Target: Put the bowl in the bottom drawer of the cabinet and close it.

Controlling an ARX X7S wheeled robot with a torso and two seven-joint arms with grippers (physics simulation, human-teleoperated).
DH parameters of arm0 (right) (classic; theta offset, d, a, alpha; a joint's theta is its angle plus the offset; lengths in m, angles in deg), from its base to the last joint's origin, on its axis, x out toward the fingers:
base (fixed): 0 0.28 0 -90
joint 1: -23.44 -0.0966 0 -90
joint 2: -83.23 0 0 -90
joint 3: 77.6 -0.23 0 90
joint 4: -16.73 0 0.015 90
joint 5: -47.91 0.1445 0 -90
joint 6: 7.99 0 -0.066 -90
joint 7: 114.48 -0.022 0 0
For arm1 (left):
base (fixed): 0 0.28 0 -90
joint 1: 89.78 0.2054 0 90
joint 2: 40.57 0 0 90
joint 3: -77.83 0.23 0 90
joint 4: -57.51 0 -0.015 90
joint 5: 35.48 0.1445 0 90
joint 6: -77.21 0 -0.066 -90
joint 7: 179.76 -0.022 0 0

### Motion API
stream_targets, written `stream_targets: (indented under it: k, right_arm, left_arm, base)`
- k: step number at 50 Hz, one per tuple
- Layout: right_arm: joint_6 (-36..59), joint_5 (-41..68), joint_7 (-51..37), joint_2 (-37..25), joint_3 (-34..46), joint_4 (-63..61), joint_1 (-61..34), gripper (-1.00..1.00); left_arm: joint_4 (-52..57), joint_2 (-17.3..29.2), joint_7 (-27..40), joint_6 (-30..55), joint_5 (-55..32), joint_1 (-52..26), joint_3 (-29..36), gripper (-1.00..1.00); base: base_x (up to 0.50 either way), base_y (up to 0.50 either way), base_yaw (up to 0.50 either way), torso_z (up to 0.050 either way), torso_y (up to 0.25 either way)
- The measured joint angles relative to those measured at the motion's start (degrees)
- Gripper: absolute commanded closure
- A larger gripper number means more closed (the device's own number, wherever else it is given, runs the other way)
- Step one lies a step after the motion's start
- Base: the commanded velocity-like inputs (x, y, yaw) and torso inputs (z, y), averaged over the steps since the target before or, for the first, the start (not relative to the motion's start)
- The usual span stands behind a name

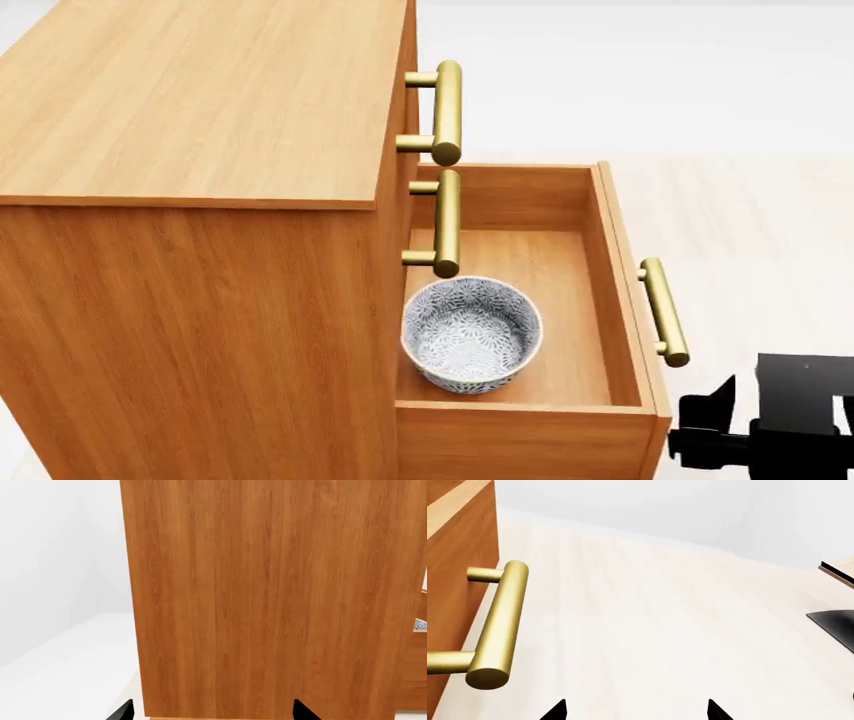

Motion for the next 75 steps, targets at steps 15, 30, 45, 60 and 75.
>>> stream_targets:
  k: [15, 30, 45, 60, 75]
  right_arm:
    - [0.06, 0.25, 0.04, 0.76, 0.48, -0.6, 0.3, -1.0]
    - [0.56, 0.44, -0.07, 1.87, 1.21, -1.88, 0.77, -1.0]
    - [1.65, 0.63, 0.14, 2.83, 2.05, -4.18, 1.52, -1.0]
    - [2.63, 1.0, -0.02, 4.05, 2.81, -5.91, 2.07, -1.0]
    - [4.51, 1.65, -0.49, 5.22, 3.21, -8.51, 2.72, -1.0]
  left_arm:
    - [-0.16, 0.05, 0.04, -0.19, -0.16, -0.08, 0.03, -1.0]
    - [-0.74, 0.01, 0.01, -0.53, -0.18, -0.31, 0.09, -1.0]
    - [-0.59, 0.12, 0.14, -0.5, -0.25, -0.28, 0.15, -1.0]
    - [-0.18, 0.27, 0.29, -0.38, -0.33, -0.17, 0.22, -1.0]
    - [-0.02, 0.4, 0.4, -0.48, -0.4, -0.05, 0.28, -1.0]
  base:
    - [0.0, 0.0, 0.0, 0.0, 0.0]
    - [0.0, 0.0, 0.0, 0.0, 0.0]
    - [0.0, 0.0, 0.0, 0.0, 0.0]
    - [0.0, 0.0, 0.0, 0.0, 0.0]
    - [0.0, 0.0, 0.0, 0.0, 0.0]
